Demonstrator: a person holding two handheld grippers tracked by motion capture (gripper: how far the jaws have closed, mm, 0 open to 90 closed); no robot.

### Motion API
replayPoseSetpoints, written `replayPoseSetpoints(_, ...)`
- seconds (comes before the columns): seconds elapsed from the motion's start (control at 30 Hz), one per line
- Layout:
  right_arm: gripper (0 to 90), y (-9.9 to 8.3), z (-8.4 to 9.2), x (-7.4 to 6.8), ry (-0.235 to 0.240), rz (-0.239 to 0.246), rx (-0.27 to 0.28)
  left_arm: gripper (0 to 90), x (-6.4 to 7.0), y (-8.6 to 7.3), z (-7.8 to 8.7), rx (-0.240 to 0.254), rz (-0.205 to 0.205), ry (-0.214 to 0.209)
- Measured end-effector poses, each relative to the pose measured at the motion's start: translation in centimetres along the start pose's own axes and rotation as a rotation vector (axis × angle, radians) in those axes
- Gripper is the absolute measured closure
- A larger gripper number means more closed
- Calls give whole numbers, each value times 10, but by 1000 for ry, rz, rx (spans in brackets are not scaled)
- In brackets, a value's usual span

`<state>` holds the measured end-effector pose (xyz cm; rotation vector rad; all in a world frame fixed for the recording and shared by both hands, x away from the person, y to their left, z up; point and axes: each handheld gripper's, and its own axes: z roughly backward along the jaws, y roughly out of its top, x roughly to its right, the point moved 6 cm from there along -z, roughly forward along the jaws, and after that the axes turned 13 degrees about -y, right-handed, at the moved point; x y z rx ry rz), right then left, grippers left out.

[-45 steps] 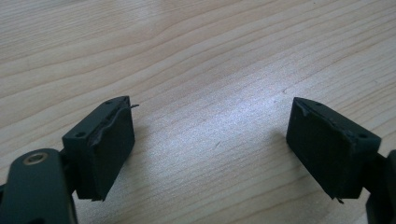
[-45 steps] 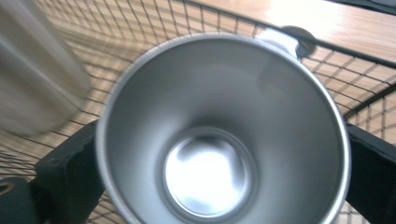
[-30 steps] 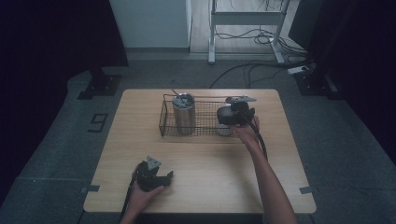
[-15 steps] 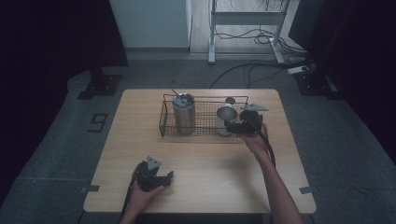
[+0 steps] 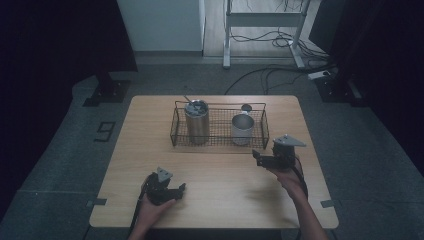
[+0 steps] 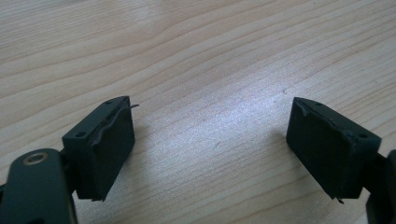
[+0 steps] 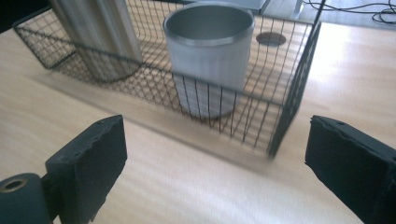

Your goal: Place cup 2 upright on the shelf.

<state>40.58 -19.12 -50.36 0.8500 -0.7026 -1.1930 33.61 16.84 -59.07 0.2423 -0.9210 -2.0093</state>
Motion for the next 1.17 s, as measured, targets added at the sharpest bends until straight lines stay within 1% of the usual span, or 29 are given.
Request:
replayPoseSetpoints(0.1,57,-14,9,2,2,-4,-1,155,0,0,0,0,0,0)
replayPoseSetpoints(0.13,61,-21,13,4,2,-9,1,154,0,0,0,0,0,0)
replayPoseSetpoints(0.33,81,-48,24,11,-5,-16,-13,154,0,0,0,0,0,0)
replayPoseSetpoints(0.4,88,-56,27,14,-13,-14,-24,154,0,0,0,0,0,0)
replayPoseSetpoints(0.6,109,-83,27,24,-30,-38,-62,154,0,0,0,0,0,0)
replayPoseSetpoints(0.7,110,-88,25,26,-35,-33,-77,154,0,0,0,0,0,0)
replayPoseSetpoints(0.8,120,-86,26,25,-33,-38,-64,154,0,0,0,0,0,0)
replayPoseSetpoints(0.9,120,-85,26,23,-36,-28,-63,154,0,0,0,0,0,0)
replayPoseSetpoints(1.0,121,-89,24,22,-38,-21,-75,154,0,0,0,0,0,0)
replayPoseSetpoints(1.17,121,-95,21,25,-52,-16,-99,154,0,0,0,0,0,0)
